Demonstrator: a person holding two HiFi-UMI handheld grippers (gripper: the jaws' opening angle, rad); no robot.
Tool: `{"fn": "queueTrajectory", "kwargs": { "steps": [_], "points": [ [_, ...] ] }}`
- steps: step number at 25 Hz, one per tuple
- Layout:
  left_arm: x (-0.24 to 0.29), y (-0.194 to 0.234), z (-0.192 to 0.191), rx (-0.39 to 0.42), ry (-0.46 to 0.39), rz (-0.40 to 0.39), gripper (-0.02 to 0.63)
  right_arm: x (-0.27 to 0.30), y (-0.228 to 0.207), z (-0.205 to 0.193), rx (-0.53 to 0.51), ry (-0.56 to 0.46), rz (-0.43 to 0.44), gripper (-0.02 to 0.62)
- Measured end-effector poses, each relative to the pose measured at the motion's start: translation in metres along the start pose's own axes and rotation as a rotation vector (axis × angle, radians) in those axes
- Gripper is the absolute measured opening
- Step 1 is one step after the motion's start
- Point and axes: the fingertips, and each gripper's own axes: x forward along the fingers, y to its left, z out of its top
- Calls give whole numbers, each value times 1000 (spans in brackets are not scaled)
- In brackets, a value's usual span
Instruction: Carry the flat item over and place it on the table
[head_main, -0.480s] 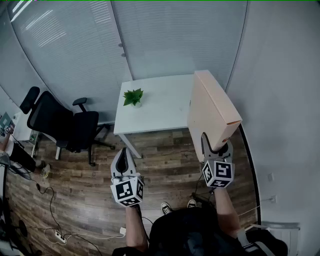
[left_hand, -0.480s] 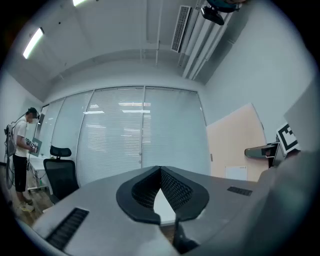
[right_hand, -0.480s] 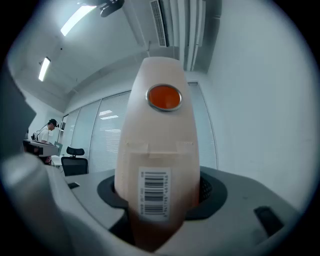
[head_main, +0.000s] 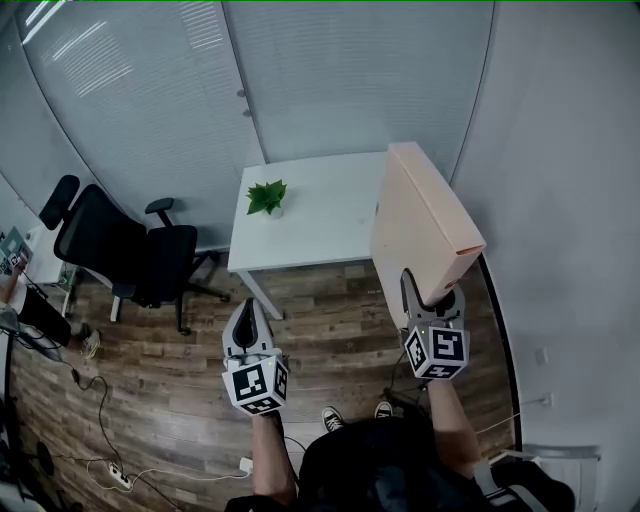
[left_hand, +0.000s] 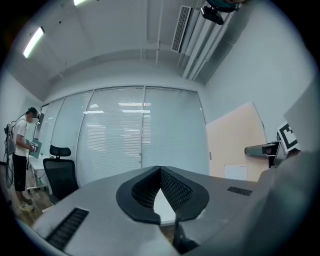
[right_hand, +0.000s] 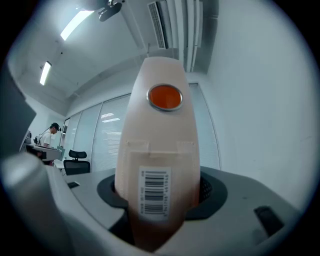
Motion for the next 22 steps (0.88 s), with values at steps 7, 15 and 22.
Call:
{"fn": "queueTrajectory", "kwargs": {
  "steps": [7,15,22],
  "points": [
    [5,8,-2,-9,-3,-7,3,4,7,0,-21,1,-5,276],
    [22,26,-3,-16,-9,-42,3,19,26,4,-33,-3,-27,276],
    [55,43,-11,-13,-3,-76,3,43,32,-7,-40,6,-67,276]
  ]
}}
